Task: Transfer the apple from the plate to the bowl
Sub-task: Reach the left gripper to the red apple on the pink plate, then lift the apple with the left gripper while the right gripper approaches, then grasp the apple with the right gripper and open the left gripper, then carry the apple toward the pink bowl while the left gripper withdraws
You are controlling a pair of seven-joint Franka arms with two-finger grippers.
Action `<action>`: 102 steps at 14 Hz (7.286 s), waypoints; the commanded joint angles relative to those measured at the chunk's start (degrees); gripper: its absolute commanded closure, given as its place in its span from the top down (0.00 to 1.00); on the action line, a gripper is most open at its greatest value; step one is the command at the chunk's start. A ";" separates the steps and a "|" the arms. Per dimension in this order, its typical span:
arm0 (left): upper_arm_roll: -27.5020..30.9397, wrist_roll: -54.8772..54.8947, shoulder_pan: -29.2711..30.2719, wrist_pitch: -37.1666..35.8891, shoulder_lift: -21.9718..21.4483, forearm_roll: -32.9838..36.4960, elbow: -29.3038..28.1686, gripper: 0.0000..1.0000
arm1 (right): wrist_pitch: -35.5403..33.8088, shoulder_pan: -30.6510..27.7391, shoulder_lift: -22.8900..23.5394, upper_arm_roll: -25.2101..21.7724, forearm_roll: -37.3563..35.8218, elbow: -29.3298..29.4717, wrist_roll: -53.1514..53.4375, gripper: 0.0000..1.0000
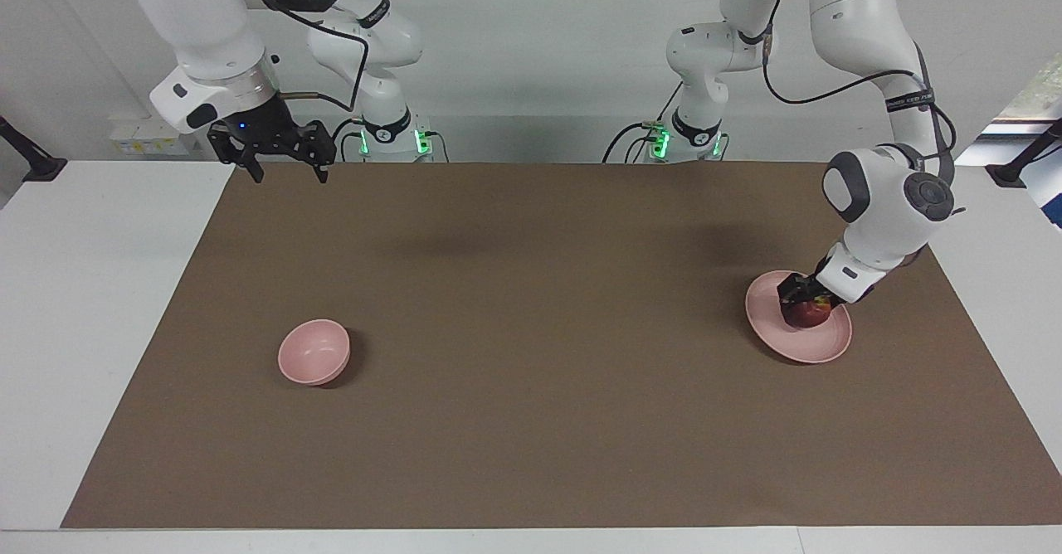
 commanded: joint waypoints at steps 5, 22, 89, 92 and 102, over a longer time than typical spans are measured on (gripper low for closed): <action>-0.79 -4.61 -0.36 -4.18 -0.53 -0.70 5.07 0.03 | 8.80 0.57 -1.47 0.50 4.45 -6.32 1.32 1.00; -1.32 -46.02 -8.36 -3.40 -3.78 -8.52 4.47 0.01 | 44.91 13.57 9.51 0.58 59.09 -19.24 -8.31 1.00; -3.08 -72.41 -23.40 2.75 -15.20 -65.22 -10.82 1.00 | 20.50 7.87 2.31 -0.21 48.56 -28.92 -39.92 0.38; -2.99 -72.41 -17.08 2.75 -14.24 -64.60 -9.08 1.00 | 20.67 5.77 3.01 -0.12 33.86 -26.37 -36.04 0.38; -3.26 -71.01 -12.93 -1.55 -13.97 -23.50 5.87 1.00 | 26.01 4.00 6.53 0.06 -5.34 -18.10 -19.71 0.35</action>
